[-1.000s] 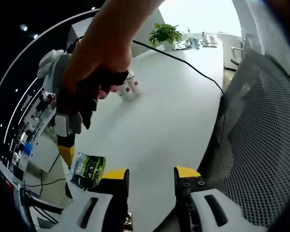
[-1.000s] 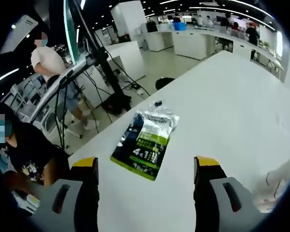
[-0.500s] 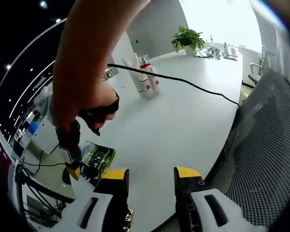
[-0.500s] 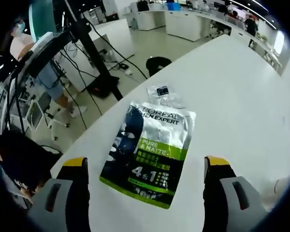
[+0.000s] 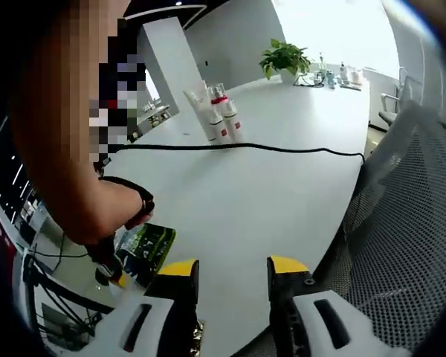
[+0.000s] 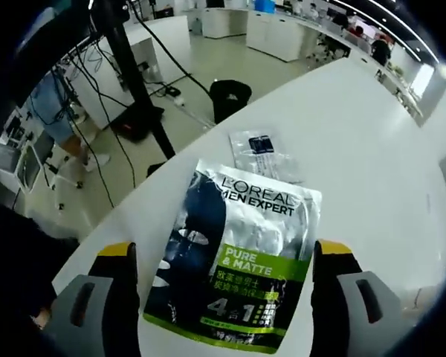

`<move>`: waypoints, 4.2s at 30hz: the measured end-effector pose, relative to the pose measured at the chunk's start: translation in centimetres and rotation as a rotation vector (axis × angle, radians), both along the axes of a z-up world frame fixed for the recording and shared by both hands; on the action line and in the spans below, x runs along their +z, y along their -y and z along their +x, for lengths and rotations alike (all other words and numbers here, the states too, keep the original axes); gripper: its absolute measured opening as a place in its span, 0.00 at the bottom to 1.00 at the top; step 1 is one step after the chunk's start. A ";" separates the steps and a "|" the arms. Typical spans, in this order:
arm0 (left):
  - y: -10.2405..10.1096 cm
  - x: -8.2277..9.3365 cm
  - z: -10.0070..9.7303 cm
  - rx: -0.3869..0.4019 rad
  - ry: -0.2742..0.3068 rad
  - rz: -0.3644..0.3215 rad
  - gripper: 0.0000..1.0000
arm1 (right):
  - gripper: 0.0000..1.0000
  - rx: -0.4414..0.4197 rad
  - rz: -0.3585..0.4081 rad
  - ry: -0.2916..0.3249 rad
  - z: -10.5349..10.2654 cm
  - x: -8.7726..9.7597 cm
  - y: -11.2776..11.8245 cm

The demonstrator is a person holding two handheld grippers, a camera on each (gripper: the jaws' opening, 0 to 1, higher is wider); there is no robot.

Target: Arrange the skincare products in the storage area until every visible bottle or jar stands upright without overlapping.

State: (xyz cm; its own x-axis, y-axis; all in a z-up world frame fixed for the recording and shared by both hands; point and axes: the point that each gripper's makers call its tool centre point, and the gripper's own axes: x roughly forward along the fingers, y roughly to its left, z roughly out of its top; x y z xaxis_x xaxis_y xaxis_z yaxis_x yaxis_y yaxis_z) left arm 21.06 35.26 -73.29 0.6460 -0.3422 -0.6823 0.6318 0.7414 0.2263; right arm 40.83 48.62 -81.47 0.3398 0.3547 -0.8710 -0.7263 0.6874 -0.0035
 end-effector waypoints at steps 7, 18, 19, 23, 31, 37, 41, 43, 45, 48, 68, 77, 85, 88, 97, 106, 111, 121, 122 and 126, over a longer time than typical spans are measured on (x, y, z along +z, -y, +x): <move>0.0 -0.1 -0.2 -0.014 -0.006 0.018 0.32 | 0.65 0.107 0.035 0.033 -0.6 0.9 0.1; 0.1 -0.1 -0.3 -0.022 -0.004 0.025 0.30 | 0.09 0.290 0.040 -0.018 -2.3 0.8 0.7; 0.0 -0.1 -0.2 -0.020 -0.002 0.026 0.29 | 0.08 0.308 0.041 -0.038 -2.8 0.7 1.1; -0.1 -0.1 -0.1 -0.013 0.000 0.025 0.29 | 0.05 0.381 0.055 -0.158 -5.8 0.6 2.4; -0.5 -0.5 -0.1 -0.010 -0.006 0.055 0.28 | 0.04 0.193 0.295 -0.195 -8.2 3.3 6.9; -0.2 2.0 1.1 0.040 0.099 -0.058 0.27 | 0.04 0.032 0.574 -0.084 -8.8 9.4 11.3; 0.5 2.7 1.0 0.053 0.080 -0.159 0.27 | 0.05 -0.078 0.688 -0.041 -10.1 12.3 14.0; 1.3 2.8 0.6 0.038 0.028 -0.239 0.27 | 0.05 -0.093 0.725 0.010 -10.3 13.5 14.5; 1.9 3.1 0.5 0.040 -0.036 -0.328 0.28 | 0.05 -0.098 0.751 0.038 -10.8 14.8 14.8; 3.1 4.8 0.4 0.037 -0.162 -0.567 0.30 | 0.05 -0.091 0.747 0.110 -10.9 16.2 15.6; 4.2 9.4 2.0 0.206 -0.357 -1.153 0.26 | 0.06 -0.020 0.856 0.171 -13.5 20.6 14.2; 4.5 9.6 1.5 0.191 -0.320 -1.131 0.16 | 0.18 -0.026 0.835 0.131 -13.6 20.4 14.9; 3.3 12.4 1.7 0.192 -0.364 -1.310 0.00 | 0.42 -0.064 0.916 0.098 -13.7 21.7 17.0; 2.5 13.6 1.8 0.199 -0.363 -1.386 0.00 | 0.40 -0.057 0.945 0.047 -14.7 21.6 17.2; 2.6 16.6 -1.3 0.010 -0.504 -1.666 0.00 | 0.44 -0.097 1.210 -0.221 -17.5 23.7 16.2; 3.6 16.7 -2.4 -0.066 -0.516 -1.621 0.00 | 0.07 -0.189 1.384 -0.335 -17.1 26.7 17.3; 4.3 16.4 -2.5 -0.072 -0.518 -1.582 0.00 | 0.03 -0.246 1.408 -0.344 -17.3 26.5 18.2; 3.9 16.8 -2.0 -0.055 -0.565 -1.659 0.05 | 0.00 -0.149 1.333 -0.399 -19.4 26.6 18.4; 3.5 16.8 -1.6 -0.034 -0.548 -1.680 0.06 | 0.00 -0.132 1.320 -0.407 -19.7 26.5 18.3; 2.2 17.2 -1.6 -0.036 -0.520 -1.734 0.02 | 0.00 -0.120 1.303 -0.426 -20.6 25.9 17.9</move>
